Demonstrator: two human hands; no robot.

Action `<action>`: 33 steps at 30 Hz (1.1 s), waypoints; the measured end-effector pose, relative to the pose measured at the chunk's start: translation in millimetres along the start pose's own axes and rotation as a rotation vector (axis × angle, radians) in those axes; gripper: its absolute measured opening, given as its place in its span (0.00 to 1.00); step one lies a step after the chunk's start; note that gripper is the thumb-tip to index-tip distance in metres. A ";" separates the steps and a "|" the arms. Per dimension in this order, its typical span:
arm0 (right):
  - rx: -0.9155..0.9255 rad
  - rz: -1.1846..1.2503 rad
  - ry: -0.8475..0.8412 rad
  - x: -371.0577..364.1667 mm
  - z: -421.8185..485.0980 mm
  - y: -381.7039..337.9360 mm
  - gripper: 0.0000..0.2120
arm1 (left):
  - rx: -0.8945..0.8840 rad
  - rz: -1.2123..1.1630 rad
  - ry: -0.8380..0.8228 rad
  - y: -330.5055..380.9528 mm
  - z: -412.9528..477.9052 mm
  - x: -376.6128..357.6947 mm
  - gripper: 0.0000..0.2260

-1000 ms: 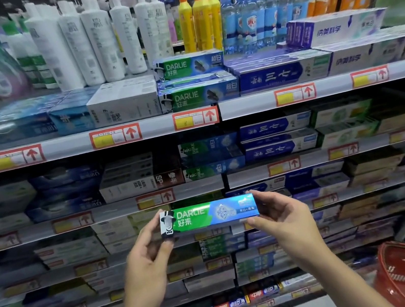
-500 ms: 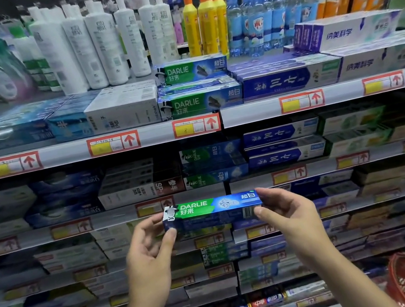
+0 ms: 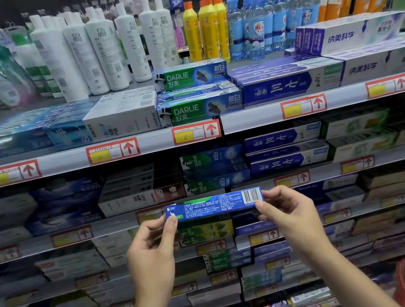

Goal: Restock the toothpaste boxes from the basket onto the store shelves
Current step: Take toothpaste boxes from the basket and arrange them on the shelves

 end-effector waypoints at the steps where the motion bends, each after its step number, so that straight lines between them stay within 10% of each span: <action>1: -0.002 -0.002 -0.008 0.1 1.8 0.7 0.04 | 0.006 -0.006 0.005 -0.3 1.6 -1.3 0.09; 33: 0.147 -0.265 0.082 -0.3 73.2 -16.7 0.05 | -0.082 0.261 0.088 25.7 65.5 -34.4 0.07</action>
Point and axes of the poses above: each hand's wrist, its own z-axis towards the middle knuckle, its own x-axis out of the back of the hand, y = z × x, the point moved 4 cm from there along z, towards the middle knuckle, and after that the axes turned 8 degrees about z, right-handed, at the moved point
